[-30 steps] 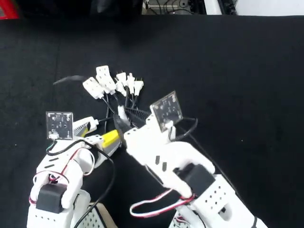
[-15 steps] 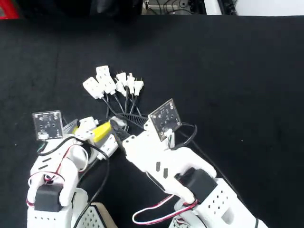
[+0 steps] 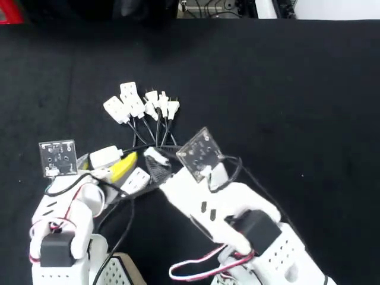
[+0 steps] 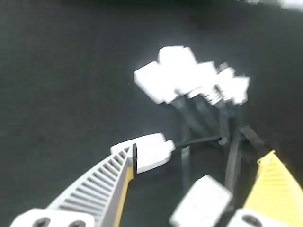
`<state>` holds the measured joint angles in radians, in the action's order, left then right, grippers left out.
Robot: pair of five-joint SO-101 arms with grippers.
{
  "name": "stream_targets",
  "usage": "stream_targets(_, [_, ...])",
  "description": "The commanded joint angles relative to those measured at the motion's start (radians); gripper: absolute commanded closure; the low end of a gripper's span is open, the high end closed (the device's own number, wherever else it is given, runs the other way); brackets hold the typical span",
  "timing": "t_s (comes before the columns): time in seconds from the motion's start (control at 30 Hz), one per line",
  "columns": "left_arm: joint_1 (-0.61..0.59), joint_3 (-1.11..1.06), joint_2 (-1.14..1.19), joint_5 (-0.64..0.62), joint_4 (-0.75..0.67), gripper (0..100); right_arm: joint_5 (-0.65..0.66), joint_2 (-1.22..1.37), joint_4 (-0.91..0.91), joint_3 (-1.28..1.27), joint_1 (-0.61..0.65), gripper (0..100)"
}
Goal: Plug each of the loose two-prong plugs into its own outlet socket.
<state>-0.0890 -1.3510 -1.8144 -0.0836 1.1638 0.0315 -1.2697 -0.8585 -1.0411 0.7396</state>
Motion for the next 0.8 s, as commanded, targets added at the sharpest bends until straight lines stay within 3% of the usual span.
stream_targets(0.0, [-0.154,0.085,-0.006,0.212,0.112,61,0.083,0.160,-0.060,0.131,-0.021,98.5])
stream_targets(0.33, [-0.565,-0.087,-0.006,0.413,0.166,60,0.195,0.779,-0.069,0.369,-0.011,98.6])
stream_targets(0.53, [-0.671,-0.234,-0.006,0.425,0.091,61,0.216,0.915,-0.064,0.403,0.084,98.6])
stream_targets(0.77, [-0.727,-0.268,-0.006,0.427,0.060,61,0.166,1.020,0.043,0.410,0.084,98.6])
